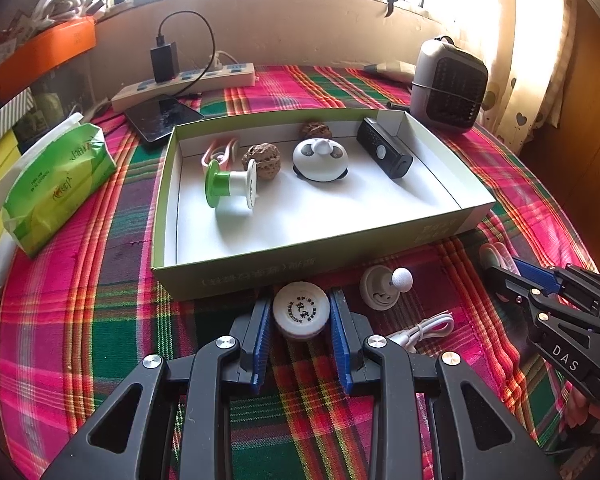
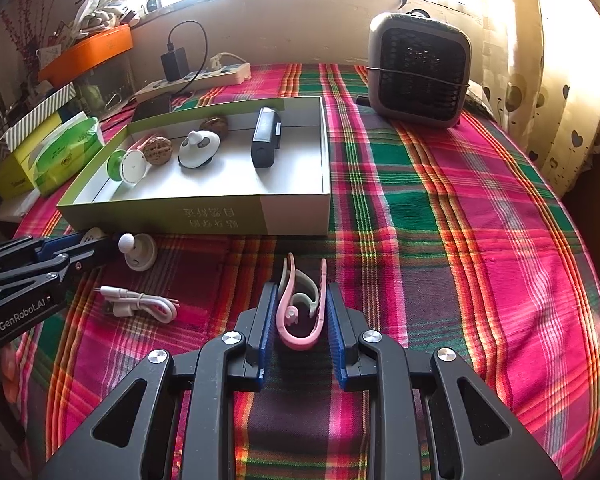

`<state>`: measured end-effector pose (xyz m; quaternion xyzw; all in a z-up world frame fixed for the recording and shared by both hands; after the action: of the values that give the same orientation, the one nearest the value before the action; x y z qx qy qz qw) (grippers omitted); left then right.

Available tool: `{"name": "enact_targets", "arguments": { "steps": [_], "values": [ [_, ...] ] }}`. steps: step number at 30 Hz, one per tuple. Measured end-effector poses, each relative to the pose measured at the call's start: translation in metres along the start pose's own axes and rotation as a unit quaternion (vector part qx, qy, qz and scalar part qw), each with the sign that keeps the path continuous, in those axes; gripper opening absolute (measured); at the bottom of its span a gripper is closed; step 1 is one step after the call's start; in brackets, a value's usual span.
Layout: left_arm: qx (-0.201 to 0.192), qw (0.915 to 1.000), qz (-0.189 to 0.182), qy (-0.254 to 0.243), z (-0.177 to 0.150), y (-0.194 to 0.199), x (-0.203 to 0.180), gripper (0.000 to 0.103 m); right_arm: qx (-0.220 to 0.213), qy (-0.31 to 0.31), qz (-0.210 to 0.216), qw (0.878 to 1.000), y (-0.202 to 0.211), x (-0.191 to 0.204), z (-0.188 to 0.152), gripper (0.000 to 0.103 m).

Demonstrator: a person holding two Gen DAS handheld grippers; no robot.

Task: Organize objects
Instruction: 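Close the left gripper on the white round case while the right holds the pink clip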

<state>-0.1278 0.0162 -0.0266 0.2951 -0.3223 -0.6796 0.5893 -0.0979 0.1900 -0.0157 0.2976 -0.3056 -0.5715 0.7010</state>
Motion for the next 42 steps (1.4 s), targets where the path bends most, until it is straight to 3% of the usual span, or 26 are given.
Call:
{"name": "enact_targets", "arguments": {
  "steps": [42],
  "values": [
    [-0.044,0.9990,-0.004,0.000,0.013,0.036,-0.004,0.026,-0.039,0.025,0.046,0.998,0.027,0.024,0.021,0.025]
  ]
}}
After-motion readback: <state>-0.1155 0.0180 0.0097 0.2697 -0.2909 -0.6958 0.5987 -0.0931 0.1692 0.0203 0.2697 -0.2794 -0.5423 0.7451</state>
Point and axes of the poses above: each gripper's, at about its wrist camera, not at the fingertips, and y roughly against the way its jaws point, x to its left, z to its top, the point moved 5 cm from there along -y, roughly the way its jaws point, and after that the axes turned 4 degrees about z, right-handed, at the moved point
